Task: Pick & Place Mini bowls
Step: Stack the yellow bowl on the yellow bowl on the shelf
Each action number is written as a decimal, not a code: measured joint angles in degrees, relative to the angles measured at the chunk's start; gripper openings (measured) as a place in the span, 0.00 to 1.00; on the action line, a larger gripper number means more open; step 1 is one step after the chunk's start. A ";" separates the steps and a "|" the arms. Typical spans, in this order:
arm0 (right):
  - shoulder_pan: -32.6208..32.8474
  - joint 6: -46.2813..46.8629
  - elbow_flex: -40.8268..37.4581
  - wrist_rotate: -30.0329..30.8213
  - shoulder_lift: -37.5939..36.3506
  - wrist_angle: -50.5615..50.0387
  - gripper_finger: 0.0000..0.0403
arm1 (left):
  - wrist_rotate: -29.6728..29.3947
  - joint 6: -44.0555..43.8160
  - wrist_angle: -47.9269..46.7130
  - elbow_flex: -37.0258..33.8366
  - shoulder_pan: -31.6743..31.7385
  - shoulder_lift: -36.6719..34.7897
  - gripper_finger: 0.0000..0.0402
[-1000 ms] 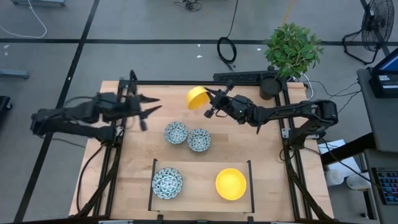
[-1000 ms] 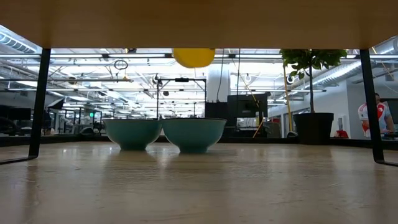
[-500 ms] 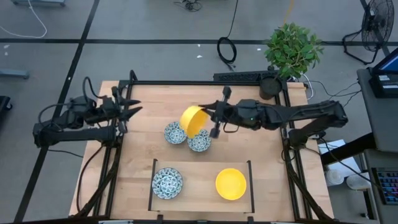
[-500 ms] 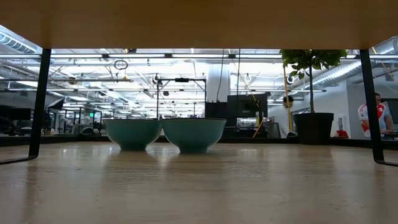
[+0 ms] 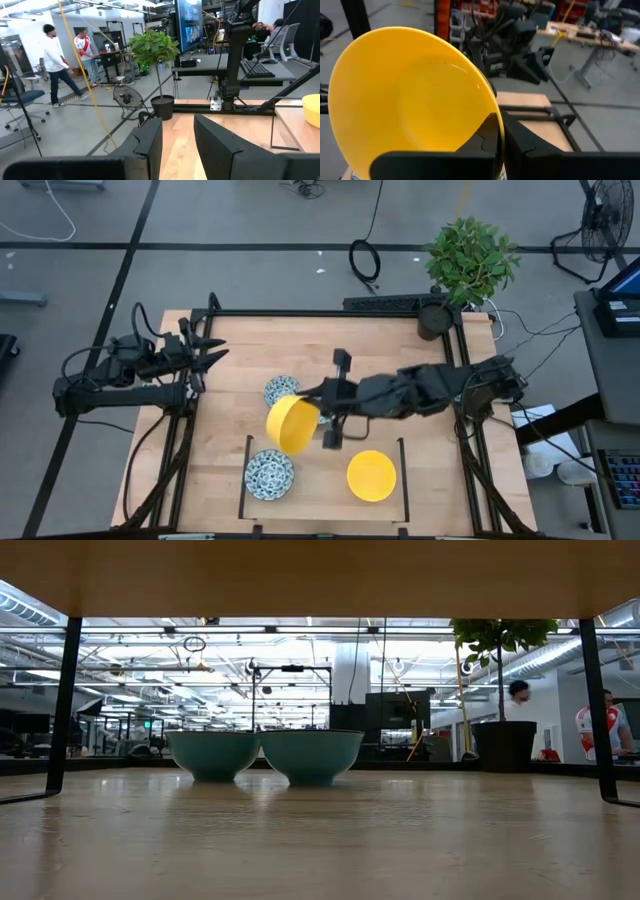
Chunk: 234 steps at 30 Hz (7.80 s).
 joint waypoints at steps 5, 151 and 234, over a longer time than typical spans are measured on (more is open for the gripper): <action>2.03 7.81 3.14 3.19 3.40 -6.02 0.00 | 0.00 0.00 0.00 0.00 0.00 -0.02 0.29; 5.80 45.42 -19.16 -30.99 -4.43 -39.37 0.00 | 0.00 0.02 -0.04 0.04 -0.02 -0.01 0.29; 11.89 33.06 -23.42 -24.73 -5.13 -24.76 0.00 | 0.00 0.02 -0.04 0.04 -0.02 0.00 0.29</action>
